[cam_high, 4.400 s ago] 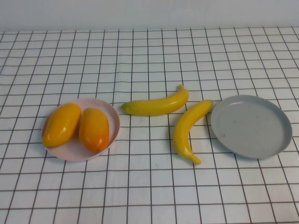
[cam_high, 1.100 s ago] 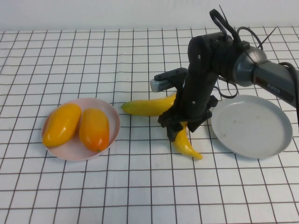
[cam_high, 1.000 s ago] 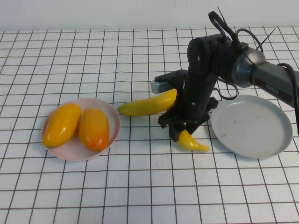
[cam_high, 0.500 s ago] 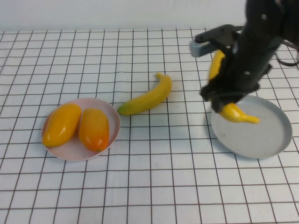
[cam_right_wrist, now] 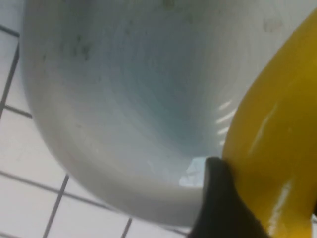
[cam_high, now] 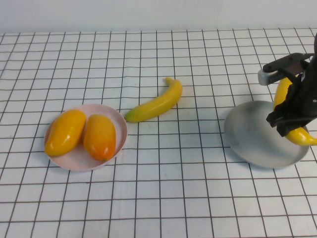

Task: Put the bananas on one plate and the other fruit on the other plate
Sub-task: Put another type of fruit in the right plate

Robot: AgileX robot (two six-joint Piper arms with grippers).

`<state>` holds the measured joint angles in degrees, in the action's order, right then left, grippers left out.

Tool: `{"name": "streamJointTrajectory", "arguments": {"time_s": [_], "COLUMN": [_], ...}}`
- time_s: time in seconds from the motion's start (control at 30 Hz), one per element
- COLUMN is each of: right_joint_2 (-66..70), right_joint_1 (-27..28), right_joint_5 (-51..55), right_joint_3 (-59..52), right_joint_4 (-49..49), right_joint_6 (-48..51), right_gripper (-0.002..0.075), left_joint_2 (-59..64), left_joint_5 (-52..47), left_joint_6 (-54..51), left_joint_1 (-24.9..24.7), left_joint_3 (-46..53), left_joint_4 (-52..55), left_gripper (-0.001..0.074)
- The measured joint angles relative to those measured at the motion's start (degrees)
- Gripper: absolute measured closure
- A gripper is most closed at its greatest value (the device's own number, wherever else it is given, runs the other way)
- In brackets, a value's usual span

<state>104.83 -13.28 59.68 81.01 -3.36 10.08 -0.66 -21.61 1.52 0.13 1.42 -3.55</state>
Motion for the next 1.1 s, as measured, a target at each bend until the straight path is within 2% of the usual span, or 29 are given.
{"name": "streamJointTrajectory", "arguments": {"time_s": [0.13, 0.23, 0.47, 0.63, 0.83, 1.1], "right_joint_2": [1.72, 2.00, 2.22, 3.70, 11.40, 27.29], "right_joint_1": [0.00, 0.00, -0.10, -2.88, -8.40, -11.10], "right_joint_5": [-2.93, -2.65, 2.30, 2.26, 3.07, 6.26], "right_joint_3": [0.00, 0.28, 8.55, 17.09, 29.96, 49.82], "right_joint_4": [0.31, 0.79, 9.37, 17.88, 18.22, 18.22], "right_joint_6": [0.17, -0.43, -2.17, -2.84, -7.85, -16.23], "right_gripper": [0.0210, 0.0146, 0.0204, 0.0216, 0.0218, 0.0218], "left_joint_2": [0.00, 0.00, 0.00, 0.00, 0.00, 0.00], "left_joint_5": [0.00, 0.00, 0.00, 0.00, 0.00, 0.00], "left_joint_6": [0.00, 0.00, 0.00, 0.00, 0.00, 0.00], "left_joint_1": [0.00, 0.00, 0.00, 0.00, 0.00, 0.00], "left_joint_3": [0.00, 0.00, 0.00, 0.00, 0.00, 0.00], "left_joint_4": [0.00, 0.00, 0.00, -0.04, -0.04, -0.04], "left_gripper": [0.0738, 0.0738, 0.0738, 0.0738, 0.0738, 0.0738]}}
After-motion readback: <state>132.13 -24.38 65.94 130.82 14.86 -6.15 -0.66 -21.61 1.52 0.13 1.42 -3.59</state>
